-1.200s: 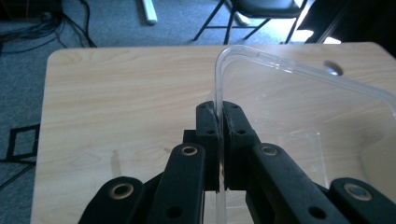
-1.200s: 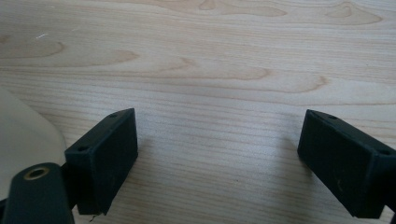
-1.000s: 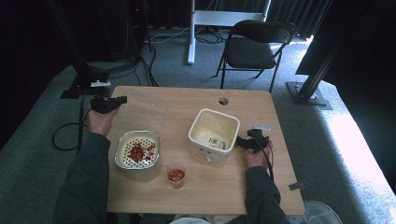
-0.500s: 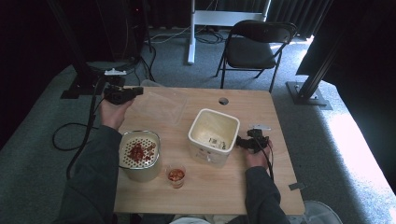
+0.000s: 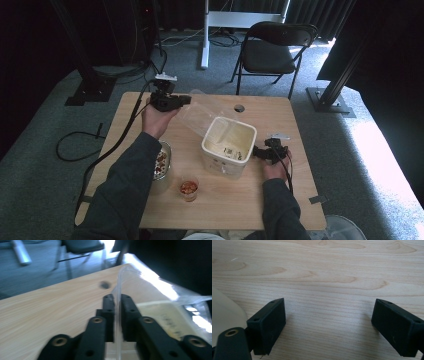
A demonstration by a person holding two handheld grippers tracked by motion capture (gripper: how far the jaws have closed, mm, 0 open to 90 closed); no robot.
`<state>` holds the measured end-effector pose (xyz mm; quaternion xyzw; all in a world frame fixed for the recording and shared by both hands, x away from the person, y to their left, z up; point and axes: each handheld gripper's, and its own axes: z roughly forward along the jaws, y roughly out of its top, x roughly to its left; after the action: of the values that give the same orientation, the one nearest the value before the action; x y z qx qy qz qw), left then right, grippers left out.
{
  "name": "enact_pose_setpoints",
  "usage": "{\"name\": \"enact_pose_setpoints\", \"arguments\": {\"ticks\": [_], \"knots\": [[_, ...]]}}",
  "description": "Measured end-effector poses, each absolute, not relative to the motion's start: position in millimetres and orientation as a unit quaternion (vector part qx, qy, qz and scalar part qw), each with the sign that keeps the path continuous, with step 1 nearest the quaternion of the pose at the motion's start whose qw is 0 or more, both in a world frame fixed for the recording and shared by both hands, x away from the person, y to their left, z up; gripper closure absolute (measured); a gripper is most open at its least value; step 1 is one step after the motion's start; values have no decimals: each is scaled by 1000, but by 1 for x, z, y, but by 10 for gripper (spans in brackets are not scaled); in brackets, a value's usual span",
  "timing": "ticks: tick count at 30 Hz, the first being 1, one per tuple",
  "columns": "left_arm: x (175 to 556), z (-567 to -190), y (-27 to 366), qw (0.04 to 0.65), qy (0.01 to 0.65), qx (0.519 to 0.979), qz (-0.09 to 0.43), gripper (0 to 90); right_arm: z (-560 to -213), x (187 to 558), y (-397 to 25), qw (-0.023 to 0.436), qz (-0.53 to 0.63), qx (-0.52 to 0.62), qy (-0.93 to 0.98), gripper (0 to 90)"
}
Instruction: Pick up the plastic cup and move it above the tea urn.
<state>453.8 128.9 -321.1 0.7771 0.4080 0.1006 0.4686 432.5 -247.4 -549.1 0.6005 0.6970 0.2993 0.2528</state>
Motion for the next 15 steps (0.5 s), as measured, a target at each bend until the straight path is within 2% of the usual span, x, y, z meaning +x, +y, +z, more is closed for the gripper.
{"name": "enact_pose_setpoints", "arguments": {"ticks": [1,4,15], "knots": [[453,-320,125,474,395,781,96,687,-549,432,-247,253,299,601,697,115],[449,-316,121,489,377,781,91,579,-549,432,-247,252,299,600,697,115],[445,-314,130,466,377,792,115,526,-549,432,-247,252,299,601,697,115]]}}
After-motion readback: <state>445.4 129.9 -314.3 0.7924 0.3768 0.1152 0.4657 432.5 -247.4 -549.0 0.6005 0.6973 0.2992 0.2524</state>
